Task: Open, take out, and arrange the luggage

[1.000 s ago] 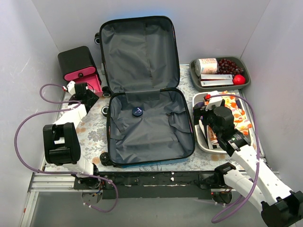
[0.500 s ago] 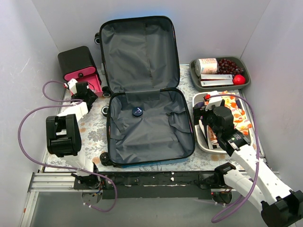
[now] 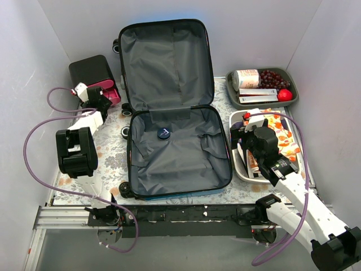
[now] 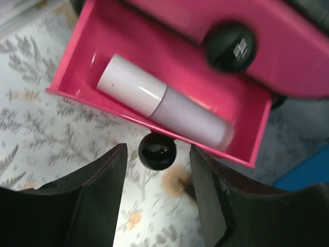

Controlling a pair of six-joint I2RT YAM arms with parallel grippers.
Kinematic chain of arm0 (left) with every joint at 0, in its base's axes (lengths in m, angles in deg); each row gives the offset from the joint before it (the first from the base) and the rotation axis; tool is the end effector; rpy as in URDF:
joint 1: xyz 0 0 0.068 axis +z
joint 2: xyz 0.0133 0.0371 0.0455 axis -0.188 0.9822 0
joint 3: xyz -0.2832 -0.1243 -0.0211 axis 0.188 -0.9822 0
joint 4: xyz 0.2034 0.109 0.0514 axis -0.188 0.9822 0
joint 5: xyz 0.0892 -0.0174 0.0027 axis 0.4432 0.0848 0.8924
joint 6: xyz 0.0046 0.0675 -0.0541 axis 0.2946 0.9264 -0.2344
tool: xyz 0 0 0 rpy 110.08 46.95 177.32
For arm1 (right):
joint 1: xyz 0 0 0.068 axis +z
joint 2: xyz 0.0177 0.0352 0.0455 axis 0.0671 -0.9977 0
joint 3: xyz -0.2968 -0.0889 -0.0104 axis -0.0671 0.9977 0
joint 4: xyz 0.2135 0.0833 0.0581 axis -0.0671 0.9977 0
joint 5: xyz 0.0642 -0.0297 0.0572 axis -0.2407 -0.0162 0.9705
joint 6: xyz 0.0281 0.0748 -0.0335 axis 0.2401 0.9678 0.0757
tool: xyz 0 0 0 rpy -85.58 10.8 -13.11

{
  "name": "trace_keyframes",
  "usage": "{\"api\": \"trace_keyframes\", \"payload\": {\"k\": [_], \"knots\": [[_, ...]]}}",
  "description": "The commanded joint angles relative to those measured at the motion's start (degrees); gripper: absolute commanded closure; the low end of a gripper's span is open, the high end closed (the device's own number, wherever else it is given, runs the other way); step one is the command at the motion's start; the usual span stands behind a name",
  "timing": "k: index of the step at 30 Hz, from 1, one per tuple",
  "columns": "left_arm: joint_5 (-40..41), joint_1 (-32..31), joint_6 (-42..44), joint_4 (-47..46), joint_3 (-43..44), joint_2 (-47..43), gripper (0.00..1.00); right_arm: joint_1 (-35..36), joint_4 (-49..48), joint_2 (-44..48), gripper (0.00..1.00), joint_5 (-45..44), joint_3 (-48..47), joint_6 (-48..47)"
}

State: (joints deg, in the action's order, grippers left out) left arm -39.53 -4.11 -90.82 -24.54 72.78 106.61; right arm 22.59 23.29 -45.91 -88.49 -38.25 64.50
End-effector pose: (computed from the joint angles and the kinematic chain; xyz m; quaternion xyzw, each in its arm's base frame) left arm 0.4100 0.0737 0.2422 -0.6210 0.6267 -0.1196 0.4553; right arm 0.1600 0.0549 0.3087 -0.1070 0.7928 0.0131 0.5999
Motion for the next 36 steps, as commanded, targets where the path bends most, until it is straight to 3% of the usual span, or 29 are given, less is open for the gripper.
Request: {"api": "trace_keyframes", "payload": {"k": [1, 11, 21, 31, 36], "knots": [[3.8, 1.9, -3.4, -0.4, 7.6, 2.1, 0.48, 0.4, -2.2, 0.2, 0.02, -2.2, -0.6, -0.9], [2.6, 2.5, -5.3, 3.1, 16.3, 8.7, 0.49, 0.3, -2.2, -1.4, 0.02, -3.8, -1.0, -2.0], [-3.7, 2.5, -1.6, -8.6, 7.0, 2.5, 0.5, 0.4, -2.4, -2.6, 0.02, -3.4, -1.1, -2.4], [-5.7, 2.5, 1.1, -8.6, 7.2, -2.8, 0.48, 0.4, -2.5, -2.5, 0.02, -1.9, -0.8, -2.0], [-5.8, 2.5, -1.8, -7.9, 0.1, -7.0, 0.55, 0.4, -2.7, -2.4, 0.02, -1.8, -0.5, -1.8]]}}
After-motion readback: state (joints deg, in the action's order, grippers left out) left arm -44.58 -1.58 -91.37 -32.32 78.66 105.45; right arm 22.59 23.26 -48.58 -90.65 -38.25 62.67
